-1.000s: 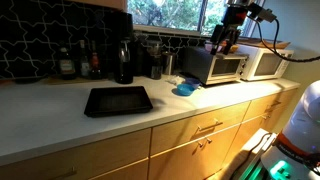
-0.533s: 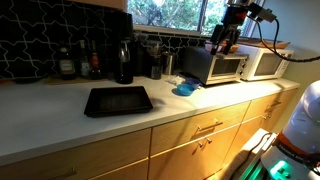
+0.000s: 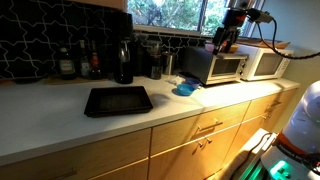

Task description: Put the purple bowl onto the microwave

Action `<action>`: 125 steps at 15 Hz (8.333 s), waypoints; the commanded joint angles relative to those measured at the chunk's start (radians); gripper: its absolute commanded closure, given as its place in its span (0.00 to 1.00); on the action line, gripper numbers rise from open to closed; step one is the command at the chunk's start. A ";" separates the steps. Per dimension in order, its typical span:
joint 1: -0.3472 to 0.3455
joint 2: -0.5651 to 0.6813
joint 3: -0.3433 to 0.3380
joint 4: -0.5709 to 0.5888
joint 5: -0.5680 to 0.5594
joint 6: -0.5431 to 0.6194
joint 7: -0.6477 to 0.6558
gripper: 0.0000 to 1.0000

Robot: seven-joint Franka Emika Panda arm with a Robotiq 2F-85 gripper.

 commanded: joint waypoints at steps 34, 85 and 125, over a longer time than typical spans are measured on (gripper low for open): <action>-0.176 0.480 -0.174 -0.112 0.120 0.583 0.313 0.00; -0.246 0.172 -0.149 -0.106 0.006 0.389 0.652 0.99; -0.375 0.515 -0.233 0.530 -0.160 0.111 0.946 0.99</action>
